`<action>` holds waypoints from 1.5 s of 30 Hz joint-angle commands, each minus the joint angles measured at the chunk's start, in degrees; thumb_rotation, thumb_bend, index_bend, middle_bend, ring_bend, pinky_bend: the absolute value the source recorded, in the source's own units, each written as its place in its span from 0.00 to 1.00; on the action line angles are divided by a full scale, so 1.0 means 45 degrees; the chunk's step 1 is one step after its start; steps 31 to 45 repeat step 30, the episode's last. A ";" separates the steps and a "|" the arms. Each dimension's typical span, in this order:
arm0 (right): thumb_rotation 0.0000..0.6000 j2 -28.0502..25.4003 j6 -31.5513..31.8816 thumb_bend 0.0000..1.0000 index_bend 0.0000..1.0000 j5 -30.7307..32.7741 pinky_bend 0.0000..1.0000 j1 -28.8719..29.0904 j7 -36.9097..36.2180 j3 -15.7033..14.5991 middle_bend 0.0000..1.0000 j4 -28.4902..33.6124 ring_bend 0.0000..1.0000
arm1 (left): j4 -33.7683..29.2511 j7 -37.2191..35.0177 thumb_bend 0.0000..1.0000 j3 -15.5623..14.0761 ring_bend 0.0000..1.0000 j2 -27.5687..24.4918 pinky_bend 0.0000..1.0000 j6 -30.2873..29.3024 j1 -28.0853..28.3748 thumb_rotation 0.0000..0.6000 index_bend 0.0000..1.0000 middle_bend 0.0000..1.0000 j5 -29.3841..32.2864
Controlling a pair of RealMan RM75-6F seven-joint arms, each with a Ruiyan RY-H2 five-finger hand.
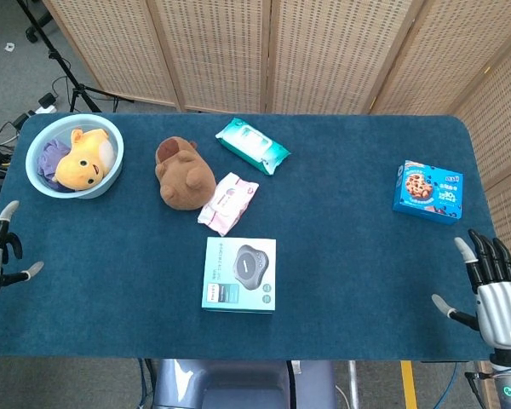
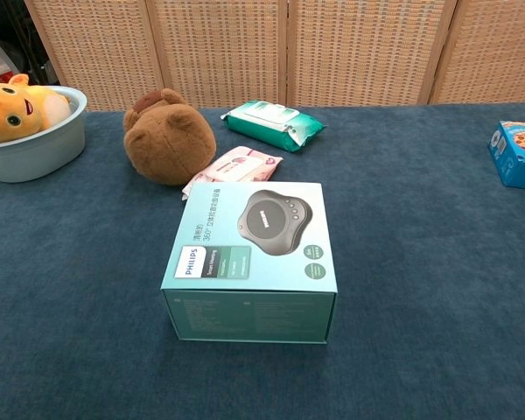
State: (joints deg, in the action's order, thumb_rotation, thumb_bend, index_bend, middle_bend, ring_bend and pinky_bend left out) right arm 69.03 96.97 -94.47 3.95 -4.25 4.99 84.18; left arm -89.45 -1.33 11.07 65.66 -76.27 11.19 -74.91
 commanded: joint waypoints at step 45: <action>1.00 0.0090 -0.0921 0.00 0.00 0.0783 0.00 0.0237 0.0233 0.0169 0.00 -0.0077 0.00 | 0.4084 -0.3397 0.21 0.0989 1.00 0.1401 0.97 0.7209 0.4029 1.00 0.00 0.99 0.2685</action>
